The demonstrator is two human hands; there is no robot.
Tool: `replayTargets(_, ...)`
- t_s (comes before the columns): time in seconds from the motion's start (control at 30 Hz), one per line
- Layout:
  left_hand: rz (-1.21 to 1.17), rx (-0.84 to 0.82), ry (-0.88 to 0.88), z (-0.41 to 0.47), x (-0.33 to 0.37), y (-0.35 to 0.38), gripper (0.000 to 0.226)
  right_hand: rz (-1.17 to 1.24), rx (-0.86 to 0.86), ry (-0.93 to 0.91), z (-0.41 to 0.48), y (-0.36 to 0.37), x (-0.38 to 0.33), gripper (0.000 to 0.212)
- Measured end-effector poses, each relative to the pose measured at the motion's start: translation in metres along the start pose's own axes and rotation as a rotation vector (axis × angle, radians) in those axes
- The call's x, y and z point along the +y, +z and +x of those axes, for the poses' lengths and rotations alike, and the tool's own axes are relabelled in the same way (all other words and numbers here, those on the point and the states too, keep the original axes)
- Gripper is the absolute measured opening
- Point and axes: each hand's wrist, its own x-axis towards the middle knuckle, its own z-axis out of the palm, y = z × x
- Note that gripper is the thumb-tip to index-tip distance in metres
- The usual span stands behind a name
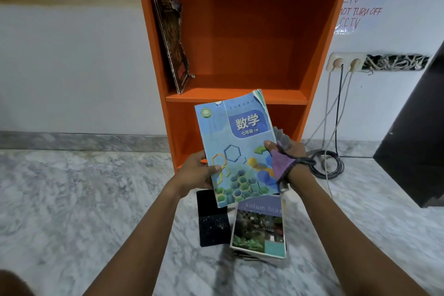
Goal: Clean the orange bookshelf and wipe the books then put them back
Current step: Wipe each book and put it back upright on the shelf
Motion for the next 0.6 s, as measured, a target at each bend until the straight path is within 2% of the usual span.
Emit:
replayTargets(0.03,-0.02,0.016,0.016,0.001,-0.001,-0.002,0.034,-0.177,0.04,-0.051,0.003,-0.001,-0.003,0.04)
replayTargets(0.13,-0.086,0.109,0.06,0.002,0.001,-0.004,0.03,-0.813,0.107,-0.368,0.003,0.005,-0.009,0.03)
replayTargets(0.2,-0.163,0.175,0.085,0.004,0.002,-0.006,0.03,-0.978,0.155,-0.579,0.001,0.008,-0.016,0.028)
replayTargets(0.27,-0.184,0.257,0.157,0.011,0.01,-0.009,0.032,-1.011,0.206,-0.7,0.008,0.007,-0.032,0.025)
replayTargets(0.4,-0.097,0.352,0.331,0.028,0.044,-0.02,0.036,-0.839,0.259,-0.706,0.03,0.007,-0.066,0.021)
replayTargets(0.5,-0.042,0.417,0.428,0.047,0.078,-0.03,0.043,-0.755,0.273,-0.741,0.044,0.015,-0.1,0.036)
replayTargets(0.6,-0.009,0.488,0.488,0.066,0.11,-0.042,0.036,-0.701,0.287,-0.713,0.061,0.031,-0.127,0.041)
